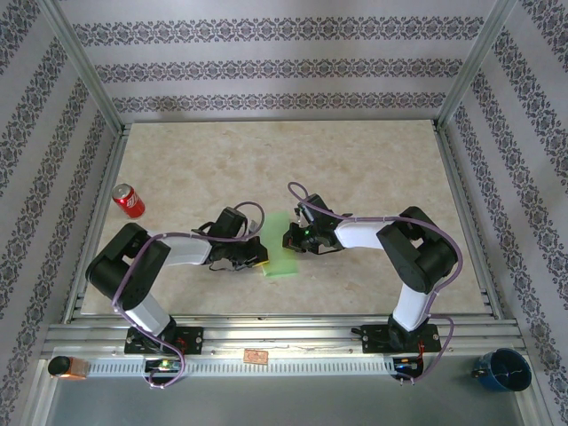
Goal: Fold a paper plane with a square sheet of paper (pick it up from the middle)
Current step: First fold the square sheet of paper in half at the center of the table.
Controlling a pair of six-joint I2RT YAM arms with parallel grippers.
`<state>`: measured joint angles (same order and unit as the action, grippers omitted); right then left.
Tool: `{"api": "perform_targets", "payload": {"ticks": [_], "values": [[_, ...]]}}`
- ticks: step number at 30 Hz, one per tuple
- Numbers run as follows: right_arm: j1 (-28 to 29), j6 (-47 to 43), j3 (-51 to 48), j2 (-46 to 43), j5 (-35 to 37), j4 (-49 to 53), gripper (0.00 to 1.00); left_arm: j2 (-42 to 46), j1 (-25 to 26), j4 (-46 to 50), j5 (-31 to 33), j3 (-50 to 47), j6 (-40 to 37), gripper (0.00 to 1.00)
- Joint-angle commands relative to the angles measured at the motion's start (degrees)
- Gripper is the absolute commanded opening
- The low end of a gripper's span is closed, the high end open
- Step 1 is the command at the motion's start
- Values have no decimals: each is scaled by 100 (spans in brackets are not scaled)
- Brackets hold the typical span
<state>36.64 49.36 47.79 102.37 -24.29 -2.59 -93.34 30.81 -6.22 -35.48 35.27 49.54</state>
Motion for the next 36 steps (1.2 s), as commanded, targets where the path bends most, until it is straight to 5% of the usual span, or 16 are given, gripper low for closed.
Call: {"api": "perform_targets", "payload": {"ticks": [1,8,16,25,36], "values": [[52,12,-200,213,530,769,0,233,83,574,262,-191,-101,9],[47,51,-235,178,541,748,0,861,229,-188,169,-342,436,10],[53,49,-257,187,531,725,0,226,250,-670,-26,-562,443,11],[59,59,-305,170,531,717,0,507,268,119,312,-938,73,11],[54,65,-297,106,557,751,0,974,356,70,116,-282,322,12]]}}
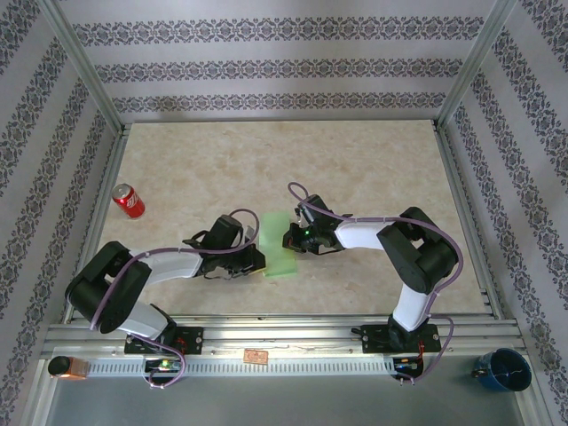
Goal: Fold a paper plane with a square sheet of paper (pick it up from the middle)
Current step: First fold the square sheet of paper in half at the center of the table.
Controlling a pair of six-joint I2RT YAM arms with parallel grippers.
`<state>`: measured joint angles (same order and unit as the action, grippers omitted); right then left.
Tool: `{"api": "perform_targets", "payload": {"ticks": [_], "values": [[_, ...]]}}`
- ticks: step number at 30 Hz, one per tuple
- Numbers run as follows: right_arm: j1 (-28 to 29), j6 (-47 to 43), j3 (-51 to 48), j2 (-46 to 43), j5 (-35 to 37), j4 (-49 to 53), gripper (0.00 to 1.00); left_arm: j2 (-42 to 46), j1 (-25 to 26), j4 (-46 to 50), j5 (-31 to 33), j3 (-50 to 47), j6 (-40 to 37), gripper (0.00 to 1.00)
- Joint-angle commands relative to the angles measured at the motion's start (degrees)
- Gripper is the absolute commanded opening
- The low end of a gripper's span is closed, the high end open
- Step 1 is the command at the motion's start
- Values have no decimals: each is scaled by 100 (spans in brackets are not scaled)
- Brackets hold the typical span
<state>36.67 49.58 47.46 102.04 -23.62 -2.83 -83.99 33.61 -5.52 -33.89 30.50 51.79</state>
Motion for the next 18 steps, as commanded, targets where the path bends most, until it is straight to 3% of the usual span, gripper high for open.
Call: {"api": "perform_targets", "payload": {"ticks": [1,8,18], "values": [[53,47,-264,139,484,778,0,-28,80,-156,-122,190,132,12],[51,44,-290,141,474,769,0,-672,160,-537,-478,128,156,12],[57,55,-317,158,507,757,0,-472,216,320,26,-445,-321,12]]}}
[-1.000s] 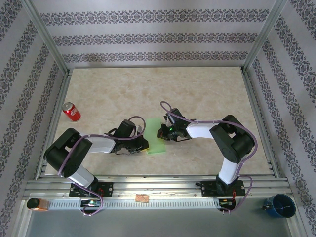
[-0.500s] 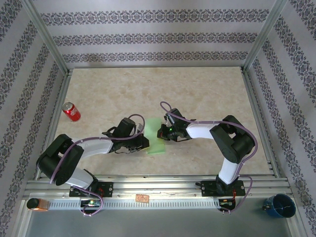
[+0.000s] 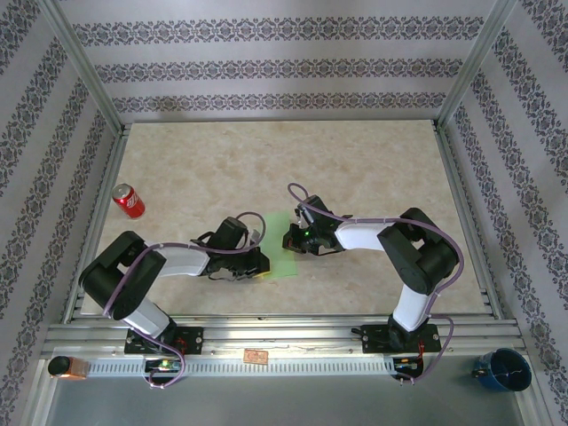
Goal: Fold a paper plane with a square sheet of paper (pick it up from the middle)
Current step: First fold the square sheet of paper in half at the center of the table.
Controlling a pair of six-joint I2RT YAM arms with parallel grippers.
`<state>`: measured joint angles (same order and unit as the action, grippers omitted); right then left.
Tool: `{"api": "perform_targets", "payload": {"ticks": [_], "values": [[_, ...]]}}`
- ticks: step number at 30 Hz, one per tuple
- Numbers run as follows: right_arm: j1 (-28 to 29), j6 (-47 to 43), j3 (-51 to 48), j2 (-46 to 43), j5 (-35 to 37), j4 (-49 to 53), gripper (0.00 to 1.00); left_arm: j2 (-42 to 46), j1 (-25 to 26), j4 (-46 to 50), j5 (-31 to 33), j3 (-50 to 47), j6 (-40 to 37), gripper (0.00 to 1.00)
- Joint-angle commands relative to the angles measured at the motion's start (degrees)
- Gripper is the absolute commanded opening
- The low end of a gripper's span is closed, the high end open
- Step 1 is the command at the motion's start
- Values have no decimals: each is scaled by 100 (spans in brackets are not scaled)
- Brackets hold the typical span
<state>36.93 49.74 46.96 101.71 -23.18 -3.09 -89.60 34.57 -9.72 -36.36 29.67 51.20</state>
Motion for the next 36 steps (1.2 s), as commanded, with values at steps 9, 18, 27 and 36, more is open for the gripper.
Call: {"api": "perform_targets", "payload": {"ticks": [9,18,27,36], "values": [[32,43,-265,193,481,793,0,474,362,1662,599,-30,-852,12],[36,37,-267,172,482,793,0,719,623,2286,865,307,-1230,13],[37,-55,-214,146,428,888,0,1250,110,1649,512,823,-893,15],[37,-66,-179,190,367,891,0,-367,-827,856,-19,1664,-896,13]]}}
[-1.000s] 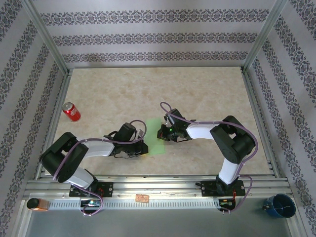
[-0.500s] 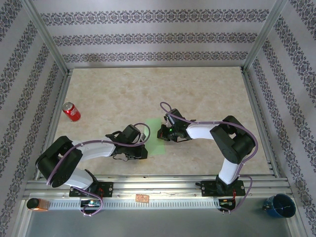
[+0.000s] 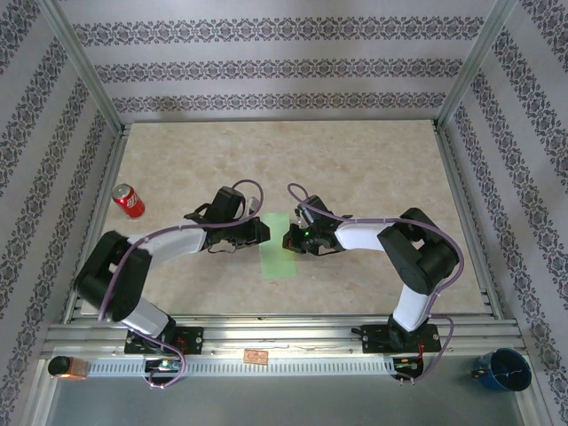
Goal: Fold a paper plane with a square sheet of paper (pick it up from the middle)
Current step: First fold the square sheet of paper in half at the center of the table.
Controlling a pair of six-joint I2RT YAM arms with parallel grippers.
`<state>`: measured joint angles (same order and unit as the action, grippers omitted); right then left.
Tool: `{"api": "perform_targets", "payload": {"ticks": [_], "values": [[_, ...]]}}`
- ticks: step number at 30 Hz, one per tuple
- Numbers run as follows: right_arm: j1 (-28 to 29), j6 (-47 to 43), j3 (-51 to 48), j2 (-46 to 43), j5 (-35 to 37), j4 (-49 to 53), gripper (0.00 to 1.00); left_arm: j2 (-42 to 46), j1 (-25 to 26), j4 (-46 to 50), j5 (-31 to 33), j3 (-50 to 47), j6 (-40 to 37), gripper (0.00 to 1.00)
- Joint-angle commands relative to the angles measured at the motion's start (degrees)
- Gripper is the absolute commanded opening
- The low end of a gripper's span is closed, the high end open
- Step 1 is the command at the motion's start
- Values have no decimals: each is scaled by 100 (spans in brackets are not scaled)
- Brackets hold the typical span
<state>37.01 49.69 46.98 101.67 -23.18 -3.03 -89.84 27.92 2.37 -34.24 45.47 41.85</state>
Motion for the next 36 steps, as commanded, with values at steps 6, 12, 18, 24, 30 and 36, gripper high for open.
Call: {"api": "perform_targets", "payload": {"ticks": [6,12,18,24,30,36], "values": [[36,-42,-172,213,351,896,0,-979,-378,-952,-380,76,248,13],[45,-54,-181,195,367,927,0,-1379,-482,-1102,-250,-279,188,13],[43,-135,-146,196,376,1022,0,-1316,-686,-456,-288,-113,82,14],[43,-162,-115,193,376,1060,0,-1124,-698,232,-400,671,-185,16],[43,-146,-119,196,391,1061,0,-1452,-700,0,-606,862,-54,16],[51,-135,-124,207,384,1046,0,-1829,-726,177,-274,861,-231,15]]}}
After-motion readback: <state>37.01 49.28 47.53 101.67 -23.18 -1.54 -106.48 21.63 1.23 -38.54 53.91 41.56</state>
